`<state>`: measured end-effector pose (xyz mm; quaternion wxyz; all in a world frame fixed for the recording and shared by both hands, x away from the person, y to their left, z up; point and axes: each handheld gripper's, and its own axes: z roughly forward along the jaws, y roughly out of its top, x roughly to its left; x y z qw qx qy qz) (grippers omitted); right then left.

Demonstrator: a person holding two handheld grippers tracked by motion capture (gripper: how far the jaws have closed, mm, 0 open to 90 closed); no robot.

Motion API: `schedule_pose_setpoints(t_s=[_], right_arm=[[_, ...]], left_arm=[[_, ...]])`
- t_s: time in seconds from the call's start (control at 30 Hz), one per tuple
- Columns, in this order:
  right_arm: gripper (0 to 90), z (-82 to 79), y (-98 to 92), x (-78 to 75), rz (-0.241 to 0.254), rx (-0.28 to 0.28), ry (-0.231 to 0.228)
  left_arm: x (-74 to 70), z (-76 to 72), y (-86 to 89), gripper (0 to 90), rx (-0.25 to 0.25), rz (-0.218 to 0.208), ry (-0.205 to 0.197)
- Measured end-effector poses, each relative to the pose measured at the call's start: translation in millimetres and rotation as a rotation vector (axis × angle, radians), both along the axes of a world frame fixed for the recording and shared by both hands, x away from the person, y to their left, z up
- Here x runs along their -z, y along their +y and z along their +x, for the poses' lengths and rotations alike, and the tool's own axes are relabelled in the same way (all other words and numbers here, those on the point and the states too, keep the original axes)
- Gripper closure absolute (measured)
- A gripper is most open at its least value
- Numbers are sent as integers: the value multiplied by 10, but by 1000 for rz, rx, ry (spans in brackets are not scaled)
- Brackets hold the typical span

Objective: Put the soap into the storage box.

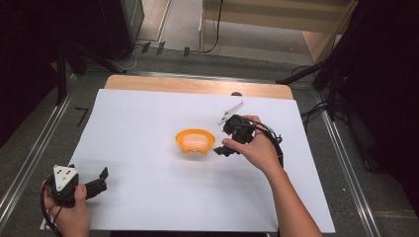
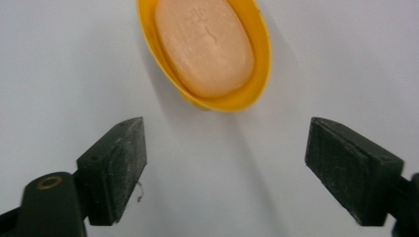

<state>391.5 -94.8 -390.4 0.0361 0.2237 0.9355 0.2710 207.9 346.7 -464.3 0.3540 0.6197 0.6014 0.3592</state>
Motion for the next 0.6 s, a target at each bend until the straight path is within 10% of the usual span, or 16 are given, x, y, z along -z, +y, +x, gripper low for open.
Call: schedule_pose_setpoints(t_s=[0.6], right_arm=[[92,-211,-384,190,12,120,-42]], left_arm=[[-1,-1,-2,0,-2,2,-1]])
